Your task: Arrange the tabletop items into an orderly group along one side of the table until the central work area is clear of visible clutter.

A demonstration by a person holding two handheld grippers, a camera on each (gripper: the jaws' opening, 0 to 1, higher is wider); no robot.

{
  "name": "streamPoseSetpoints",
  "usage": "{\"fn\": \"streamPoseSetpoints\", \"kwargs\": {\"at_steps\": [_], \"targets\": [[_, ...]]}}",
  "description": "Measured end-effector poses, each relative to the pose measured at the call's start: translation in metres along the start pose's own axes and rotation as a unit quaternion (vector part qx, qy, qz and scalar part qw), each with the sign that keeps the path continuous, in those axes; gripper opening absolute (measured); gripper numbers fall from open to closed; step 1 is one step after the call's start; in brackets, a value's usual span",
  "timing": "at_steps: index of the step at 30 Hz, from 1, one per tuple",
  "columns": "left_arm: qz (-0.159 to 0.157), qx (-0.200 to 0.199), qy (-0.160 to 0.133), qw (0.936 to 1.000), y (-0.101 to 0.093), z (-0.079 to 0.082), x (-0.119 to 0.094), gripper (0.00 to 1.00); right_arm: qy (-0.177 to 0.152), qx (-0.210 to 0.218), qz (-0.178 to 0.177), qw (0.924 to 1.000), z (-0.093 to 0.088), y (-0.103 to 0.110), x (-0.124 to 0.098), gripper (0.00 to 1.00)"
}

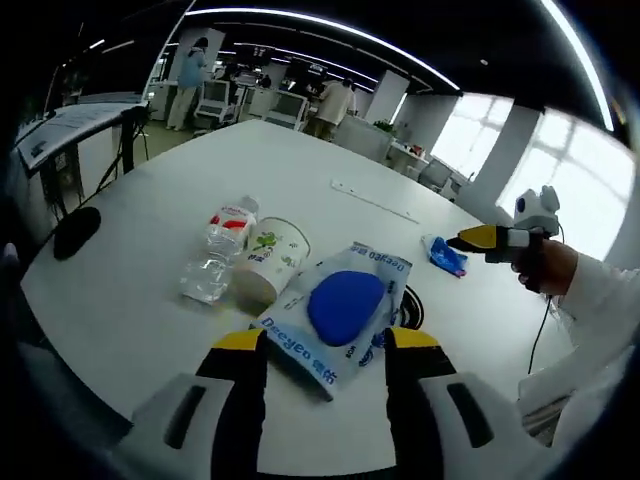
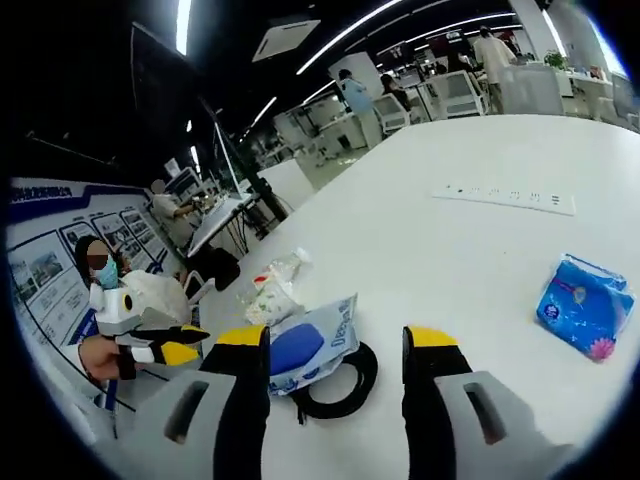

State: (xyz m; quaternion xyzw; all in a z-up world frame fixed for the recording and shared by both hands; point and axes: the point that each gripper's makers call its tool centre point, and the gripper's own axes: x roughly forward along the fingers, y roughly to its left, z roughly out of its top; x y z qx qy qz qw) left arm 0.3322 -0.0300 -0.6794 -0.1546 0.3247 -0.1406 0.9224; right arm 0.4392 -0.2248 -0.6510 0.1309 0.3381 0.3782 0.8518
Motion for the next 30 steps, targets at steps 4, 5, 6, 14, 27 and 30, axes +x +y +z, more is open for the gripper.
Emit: {"fn": "streamPoseSetpoints", "kwargs": {"at_steps": [4, 5, 6, 14, 27, 30], "targets": [[0.005, -0.014, 0.006, 0.9999, 0.004, -0.006, 0.006, 0.47, 0.011, 0.005, 0.004, 0.9999, -0.005, -0.002, 0.012, 0.51], [0.007, -0.015, 0.008, 0.9998, 0.006, -0.008, 0.007, 0.47, 0.013, 0.005, 0.005, 0.9999, -0.006, -0.003, 0.014, 0.50], [0.009, -0.016, 0.011, 0.9998, 0.007, -0.009, 0.008, 0.47, 0.014, 0.005, 0.005, 0.9999, -0.007, -0.003, 0.016, 0.50], [0.017, -0.034, 0.024, 0.9990, 0.016, -0.021, 0.021, 0.43, 0.038, 0.019, 0.009, 0.9991, -0.021, -0.011, 0.038, 0.47], [0.022, -0.074, 0.049, 0.9959, 0.022, -0.039, 0.040, 0.35, 0.044, 0.048, 0.015, 0.9977, -0.028, -0.021, 0.054, 0.35], [0.019, -0.079, 0.053, 0.9953, 0.021, -0.041, 0.044, 0.32, 0.047, 0.056, 0.016, 0.9972, -0.030, -0.023, 0.056, 0.33]]}}
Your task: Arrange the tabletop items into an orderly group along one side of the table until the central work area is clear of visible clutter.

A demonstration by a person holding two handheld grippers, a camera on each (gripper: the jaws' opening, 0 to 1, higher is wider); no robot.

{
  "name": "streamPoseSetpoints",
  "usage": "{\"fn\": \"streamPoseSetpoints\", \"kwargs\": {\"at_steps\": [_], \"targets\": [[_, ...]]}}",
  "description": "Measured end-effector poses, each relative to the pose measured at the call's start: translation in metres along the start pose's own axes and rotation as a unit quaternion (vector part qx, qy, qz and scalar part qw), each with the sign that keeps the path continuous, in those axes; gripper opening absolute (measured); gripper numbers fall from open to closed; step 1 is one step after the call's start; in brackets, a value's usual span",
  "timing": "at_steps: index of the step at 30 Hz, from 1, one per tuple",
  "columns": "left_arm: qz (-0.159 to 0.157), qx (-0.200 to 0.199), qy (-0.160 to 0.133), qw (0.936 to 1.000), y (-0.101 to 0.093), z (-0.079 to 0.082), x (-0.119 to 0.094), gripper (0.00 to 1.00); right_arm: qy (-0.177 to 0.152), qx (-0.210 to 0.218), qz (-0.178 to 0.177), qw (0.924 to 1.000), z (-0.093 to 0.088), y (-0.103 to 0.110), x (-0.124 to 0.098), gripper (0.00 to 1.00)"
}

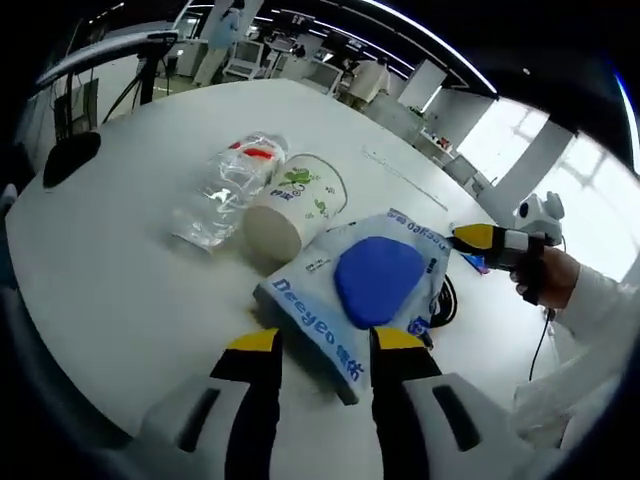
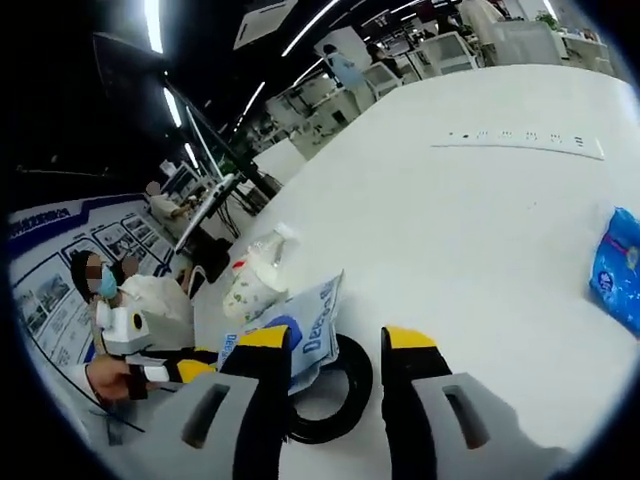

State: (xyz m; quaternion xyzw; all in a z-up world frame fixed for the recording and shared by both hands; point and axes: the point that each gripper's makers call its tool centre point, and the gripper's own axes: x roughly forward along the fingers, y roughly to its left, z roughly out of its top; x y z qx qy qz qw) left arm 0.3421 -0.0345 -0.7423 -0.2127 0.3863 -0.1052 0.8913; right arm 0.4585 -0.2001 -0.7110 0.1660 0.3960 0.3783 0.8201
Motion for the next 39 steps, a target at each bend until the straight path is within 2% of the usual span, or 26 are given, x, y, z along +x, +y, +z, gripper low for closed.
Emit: {"fn": "streamPoseSetpoints", "kwargs": {"at_steps": [7, 12, 21, 24, 26, 39], "targets": [[-0.002, -0.008, 0.011, 0.9999, 0.002, -0.008, 0.006, 0.29, 0.009, 0.009, 0.008, 0.9999, -0.006, 0.001, 0.004, 0.23], [-0.004, -0.010, 0.014, 0.9998, 0.003, -0.009, 0.009, 0.25, 0.012, 0.010, 0.018, 0.9997, -0.007, 0.004, 0.006, 0.09], [-0.009, -0.011, 0.018, 0.9997, 0.001, -0.010, 0.013, 0.19, 0.018, 0.018, 0.025, 0.9994, -0.011, 0.007, 0.010, 0.04], [-0.006, 0.001, 0.021, 0.9998, 0.002, -0.012, 0.014, 0.14, 0.021, 0.015, 0.022, 0.9994, -0.012, 0.006, 0.010, 0.02], [-0.010, -0.008, 0.019, 0.9997, 0.001, -0.011, 0.014, 0.14, 0.020, 0.017, 0.023, 0.9994, -0.011, 0.006, 0.009, 0.01], [-0.018, 0.003, 0.019, 0.9997, -0.002, -0.010, 0.011, 0.09, 0.020, 0.017, 0.029, 0.9993, -0.011, 0.010, 0.005, 0.00]]}}
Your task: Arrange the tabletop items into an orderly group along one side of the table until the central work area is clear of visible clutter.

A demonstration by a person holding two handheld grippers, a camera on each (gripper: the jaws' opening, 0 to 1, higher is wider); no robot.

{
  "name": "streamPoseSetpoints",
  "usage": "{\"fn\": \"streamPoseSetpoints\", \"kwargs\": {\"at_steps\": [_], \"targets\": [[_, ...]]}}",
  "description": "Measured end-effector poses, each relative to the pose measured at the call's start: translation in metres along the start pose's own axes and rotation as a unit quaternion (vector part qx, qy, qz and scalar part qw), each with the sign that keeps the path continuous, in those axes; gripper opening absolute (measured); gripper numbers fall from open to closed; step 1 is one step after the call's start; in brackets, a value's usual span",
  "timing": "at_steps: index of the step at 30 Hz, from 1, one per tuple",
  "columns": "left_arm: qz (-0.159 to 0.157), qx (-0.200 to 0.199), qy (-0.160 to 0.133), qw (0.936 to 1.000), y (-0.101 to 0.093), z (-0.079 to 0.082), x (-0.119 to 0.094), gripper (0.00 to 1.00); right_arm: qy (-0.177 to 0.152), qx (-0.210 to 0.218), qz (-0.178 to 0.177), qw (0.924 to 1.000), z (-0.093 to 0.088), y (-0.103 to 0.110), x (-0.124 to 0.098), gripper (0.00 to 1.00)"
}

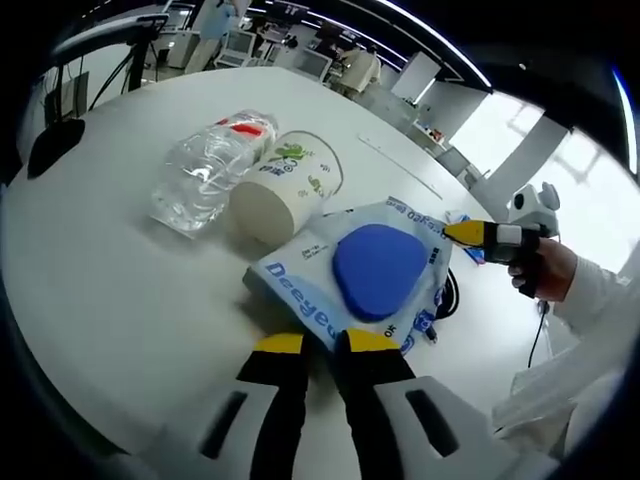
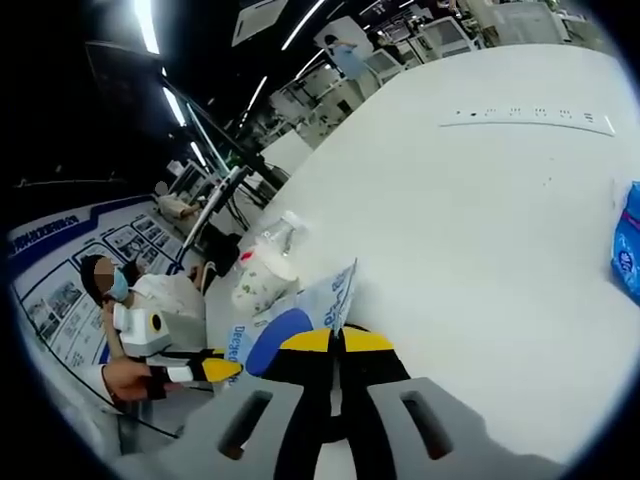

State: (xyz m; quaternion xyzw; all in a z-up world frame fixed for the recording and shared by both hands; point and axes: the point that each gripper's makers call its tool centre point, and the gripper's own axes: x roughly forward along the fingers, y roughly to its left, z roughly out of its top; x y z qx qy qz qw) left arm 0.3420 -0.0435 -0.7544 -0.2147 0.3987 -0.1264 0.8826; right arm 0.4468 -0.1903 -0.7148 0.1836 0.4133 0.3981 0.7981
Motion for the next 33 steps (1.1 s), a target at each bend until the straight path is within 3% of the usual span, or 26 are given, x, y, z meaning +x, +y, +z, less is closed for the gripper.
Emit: {"fn": "streamPoseSetpoints", "kwargs": {"at_steps": [20, 33], "targets": [[-0.014, 0.009, -0.011, 0.9998, -0.011, 0.010, -0.021, 0.04, -0.018, 0.005, 0.012, 0.9998, -0.001, 0.018, -0.019, 0.00], [-0.035, 0.037, -0.028, 0.9983, -0.033, 0.033, -0.031, 0.04, -0.056, 0.010, 0.009, 0.9984, 0.015, 0.026, -0.042, 0.00]]}}
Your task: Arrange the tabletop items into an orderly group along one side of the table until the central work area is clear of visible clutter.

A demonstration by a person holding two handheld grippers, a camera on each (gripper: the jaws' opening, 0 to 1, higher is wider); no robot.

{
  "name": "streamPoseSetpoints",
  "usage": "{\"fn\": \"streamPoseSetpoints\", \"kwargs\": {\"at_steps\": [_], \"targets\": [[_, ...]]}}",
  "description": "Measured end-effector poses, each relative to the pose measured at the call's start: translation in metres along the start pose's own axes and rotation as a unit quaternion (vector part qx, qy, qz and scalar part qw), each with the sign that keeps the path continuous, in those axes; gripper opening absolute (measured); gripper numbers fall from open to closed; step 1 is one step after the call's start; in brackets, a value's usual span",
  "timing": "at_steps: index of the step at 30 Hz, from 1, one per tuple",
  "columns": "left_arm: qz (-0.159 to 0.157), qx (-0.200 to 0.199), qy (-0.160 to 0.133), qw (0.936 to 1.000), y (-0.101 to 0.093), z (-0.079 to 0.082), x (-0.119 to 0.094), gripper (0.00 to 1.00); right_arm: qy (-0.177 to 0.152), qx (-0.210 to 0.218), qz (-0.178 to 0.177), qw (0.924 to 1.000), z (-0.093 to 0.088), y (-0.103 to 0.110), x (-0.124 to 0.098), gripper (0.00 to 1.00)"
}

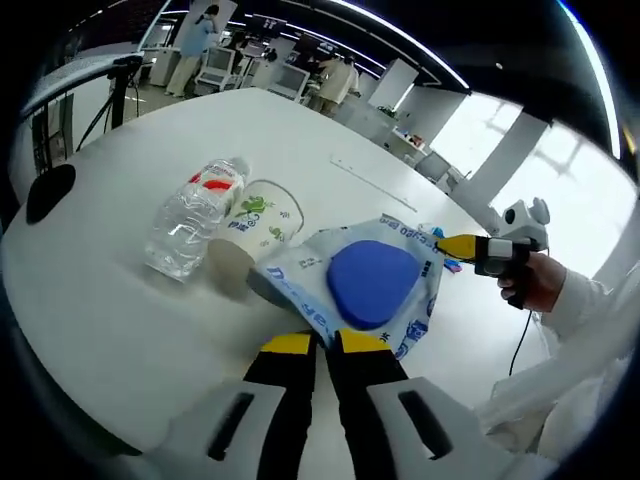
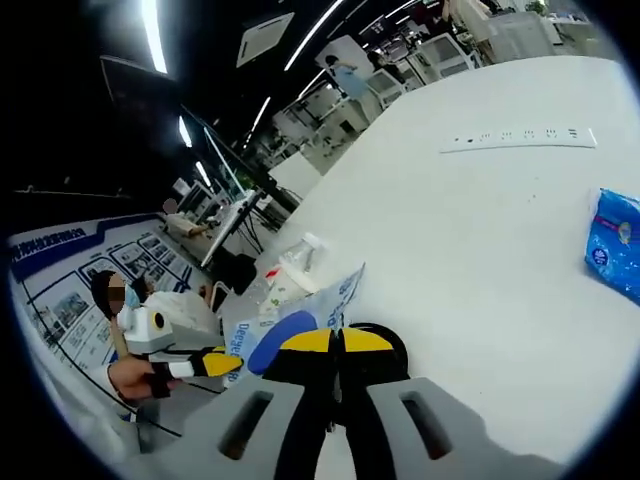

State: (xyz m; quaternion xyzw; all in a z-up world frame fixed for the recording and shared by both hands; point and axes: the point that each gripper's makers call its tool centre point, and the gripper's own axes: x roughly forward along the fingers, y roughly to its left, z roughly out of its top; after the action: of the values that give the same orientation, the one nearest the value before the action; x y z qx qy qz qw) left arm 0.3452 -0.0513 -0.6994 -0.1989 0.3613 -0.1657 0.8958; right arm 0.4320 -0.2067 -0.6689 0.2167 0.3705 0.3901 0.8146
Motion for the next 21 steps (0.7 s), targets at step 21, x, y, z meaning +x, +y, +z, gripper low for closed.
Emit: {"fn": "streamPoseSetpoints", "kwargs": {"at_steps": [21], "targets": [[-0.045, 0.066, -0.032, 0.9962, -0.038, 0.070, 0.009, 0.00, -0.103, 0.001, -0.023, 0.9944, 0.046, 0.007, -0.044, 0.00]]}}
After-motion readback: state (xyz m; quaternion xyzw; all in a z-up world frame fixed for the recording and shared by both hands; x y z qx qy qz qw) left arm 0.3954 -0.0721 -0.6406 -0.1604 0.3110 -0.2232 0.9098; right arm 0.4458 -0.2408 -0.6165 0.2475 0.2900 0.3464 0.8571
